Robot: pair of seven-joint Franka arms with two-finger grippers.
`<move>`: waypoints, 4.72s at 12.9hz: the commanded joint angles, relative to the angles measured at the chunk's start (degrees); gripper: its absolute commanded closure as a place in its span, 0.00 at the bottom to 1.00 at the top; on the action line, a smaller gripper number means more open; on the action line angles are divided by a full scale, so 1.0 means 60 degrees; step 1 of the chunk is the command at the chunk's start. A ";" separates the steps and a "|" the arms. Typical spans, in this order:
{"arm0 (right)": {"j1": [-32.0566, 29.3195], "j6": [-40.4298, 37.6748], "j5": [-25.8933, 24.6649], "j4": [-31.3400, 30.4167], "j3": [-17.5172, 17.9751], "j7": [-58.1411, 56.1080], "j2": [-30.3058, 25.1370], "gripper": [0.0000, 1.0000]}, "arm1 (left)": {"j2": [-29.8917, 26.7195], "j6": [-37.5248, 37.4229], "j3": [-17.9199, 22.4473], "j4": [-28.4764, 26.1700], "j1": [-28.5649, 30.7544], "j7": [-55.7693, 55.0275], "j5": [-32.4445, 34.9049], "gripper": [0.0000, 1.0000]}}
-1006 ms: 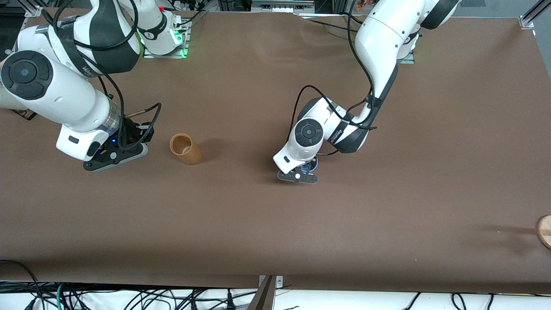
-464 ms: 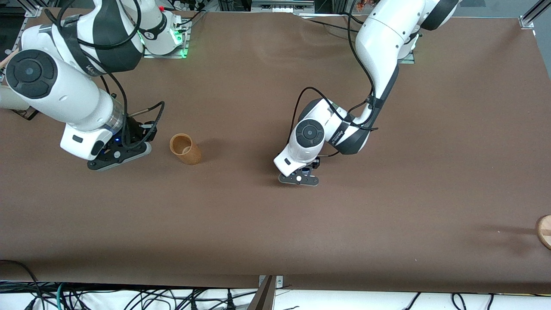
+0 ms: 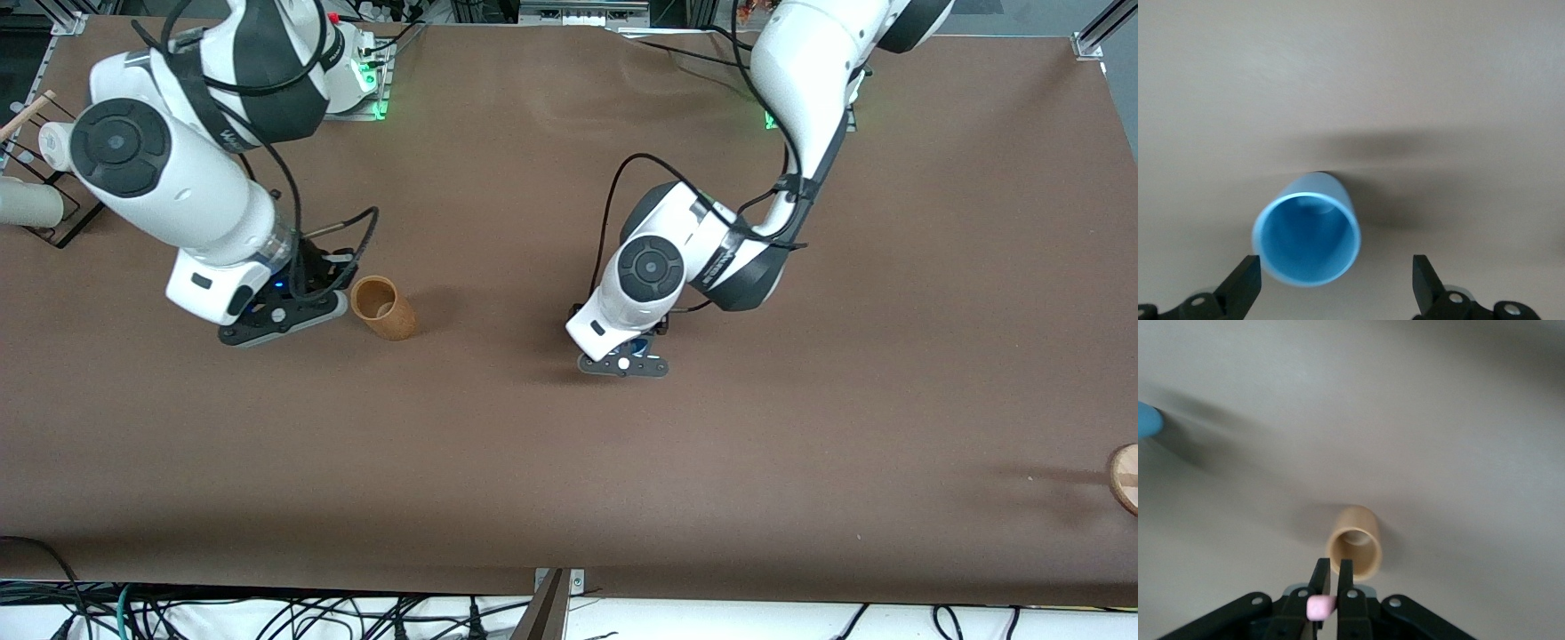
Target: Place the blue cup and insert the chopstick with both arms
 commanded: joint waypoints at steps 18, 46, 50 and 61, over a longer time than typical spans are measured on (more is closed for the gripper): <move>0.3914 0.4551 -0.0015 0.2339 -0.0100 0.7181 0.3302 1.00 | -0.6953 -0.3368 0.1260 -0.3775 0.4885 0.6082 -0.0210 0.00; 0.2761 0.0559 -0.0195 0.2852 -0.0407 0.5446 0.2412 0.00 | -0.6601 -0.3500 0.1187 -0.3600 0.4899 0.6111 -0.0210 0.00; 0.1516 -0.1403 0.0143 0.2706 -0.0480 0.2635 0.1372 0.00 | -0.6601 -0.3500 0.1187 -0.3600 0.4899 0.6111 -0.0210 0.00; -0.1502 -0.2098 0.0202 -0.2229 -0.0174 -0.1120 -0.3682 0.00 | -0.6601 -0.3500 0.1187 -0.3585 0.4884 0.6111 -0.0210 0.00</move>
